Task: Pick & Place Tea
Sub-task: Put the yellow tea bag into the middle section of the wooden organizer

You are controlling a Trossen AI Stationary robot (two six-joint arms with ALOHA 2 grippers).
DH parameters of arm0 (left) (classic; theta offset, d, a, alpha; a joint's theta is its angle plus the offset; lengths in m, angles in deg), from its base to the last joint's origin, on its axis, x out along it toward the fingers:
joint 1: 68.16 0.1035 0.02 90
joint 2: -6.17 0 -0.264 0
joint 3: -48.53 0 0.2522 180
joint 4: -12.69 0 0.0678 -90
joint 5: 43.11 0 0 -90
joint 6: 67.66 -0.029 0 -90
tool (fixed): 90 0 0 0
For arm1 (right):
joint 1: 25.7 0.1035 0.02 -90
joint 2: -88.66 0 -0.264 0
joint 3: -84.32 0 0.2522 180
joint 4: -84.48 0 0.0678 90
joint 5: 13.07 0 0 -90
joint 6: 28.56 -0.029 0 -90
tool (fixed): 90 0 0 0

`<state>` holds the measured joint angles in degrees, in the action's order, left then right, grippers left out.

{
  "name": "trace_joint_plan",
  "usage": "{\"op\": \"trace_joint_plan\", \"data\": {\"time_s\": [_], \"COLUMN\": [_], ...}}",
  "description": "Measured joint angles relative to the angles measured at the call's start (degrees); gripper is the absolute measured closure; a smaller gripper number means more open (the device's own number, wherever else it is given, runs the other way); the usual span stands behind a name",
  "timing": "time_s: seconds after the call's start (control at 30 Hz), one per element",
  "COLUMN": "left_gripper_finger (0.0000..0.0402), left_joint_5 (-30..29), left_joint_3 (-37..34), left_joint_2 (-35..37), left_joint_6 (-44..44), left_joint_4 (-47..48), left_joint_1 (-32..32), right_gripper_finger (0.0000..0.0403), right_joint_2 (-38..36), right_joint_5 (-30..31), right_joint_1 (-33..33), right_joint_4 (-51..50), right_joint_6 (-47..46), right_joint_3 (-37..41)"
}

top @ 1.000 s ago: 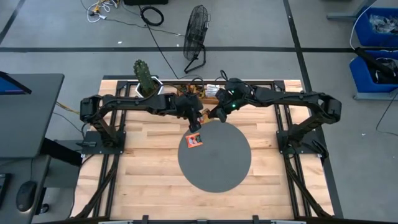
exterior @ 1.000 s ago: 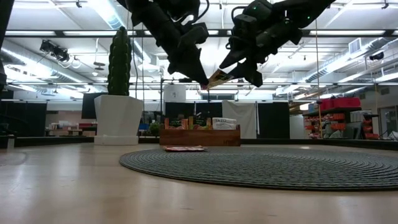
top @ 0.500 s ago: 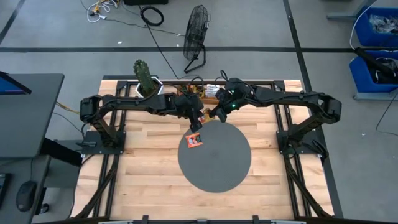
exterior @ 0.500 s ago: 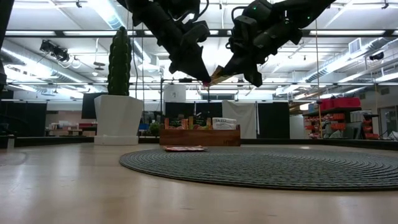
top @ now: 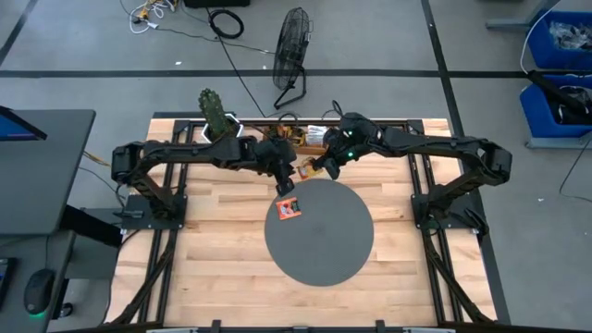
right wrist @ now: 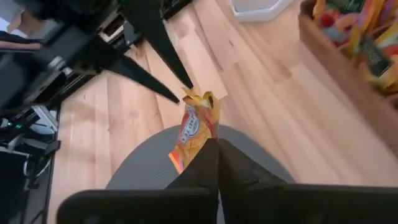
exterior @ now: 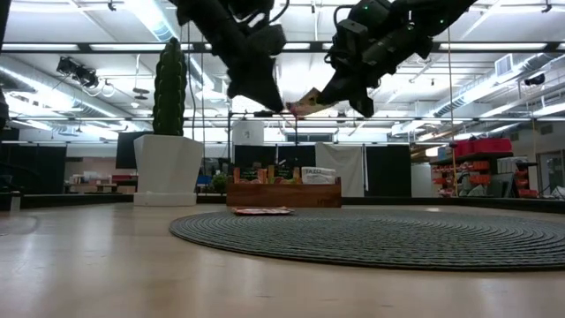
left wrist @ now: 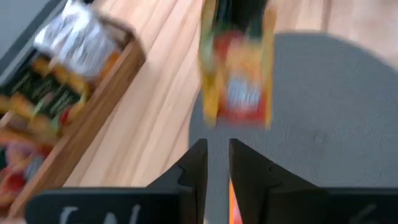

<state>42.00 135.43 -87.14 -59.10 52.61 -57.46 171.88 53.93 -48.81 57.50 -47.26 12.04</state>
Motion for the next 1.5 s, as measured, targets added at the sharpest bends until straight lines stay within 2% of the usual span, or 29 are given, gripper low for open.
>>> {"op": "trace_joint_plan", "data": {"time_s": [0.13, 0.3, 0.5, 0.73, 1.03, 1.37, 1.5], "left_gripper_finger": [0.0317, 0.0308, 0.0312, 0.0314, 0.0314, 0.0314, 0.0314], "left_joint_5": [-1.59, -1.89, -2.81, -4.39, -9.44, -11.04, -11.10], "left_joint_3": [-0.10, -0.06, -0.06, -0.02, 0.03, 0.01, 0.03], "left_joint_2": [3.30, 7.53, 12.17, 17.31, 20.29, 20.25, 20.25], "left_joint_6": [2.59, 7.58, 11.62, 12.08, 10.27, 8.18, 7.45], "left_joint_4": [5.80, 8.87, 8.76, 8.88, 9.53, 9.72, 9.68], "left_joint_1": [0.00, -0.07, 0.03, 0.11, 0.76, 1.41, 1.77], "right_gripper_finger": [0.0402, 0.0402, 0.0403, 0.0403, 0.0403, 0.0403, 0.0403], "right_joint_2": [-0.73, 1.45, 8.74, 19.53, 28.48, 32.17, 32.07], "right_joint_5": [0.88, 6.45, 12.12, 16.02, 31.04, 31.44, 31.56], "right_joint_1": [-0.97, -1.03, -1.35, -0.52, 0.52, 0.55, 0.14], "right_joint_4": [-4.32, -13.15, -19.02, -24.17, -26.76, -22.55, -20.35], "right_joint_6": [4.99, 20.14, 35.24, 46.62, 58.55, 60.42, 64.24], "right_joint_3": [-2.82, -13.68, -26.14, -34.79, -36.92, -36.87, -36.90]}}
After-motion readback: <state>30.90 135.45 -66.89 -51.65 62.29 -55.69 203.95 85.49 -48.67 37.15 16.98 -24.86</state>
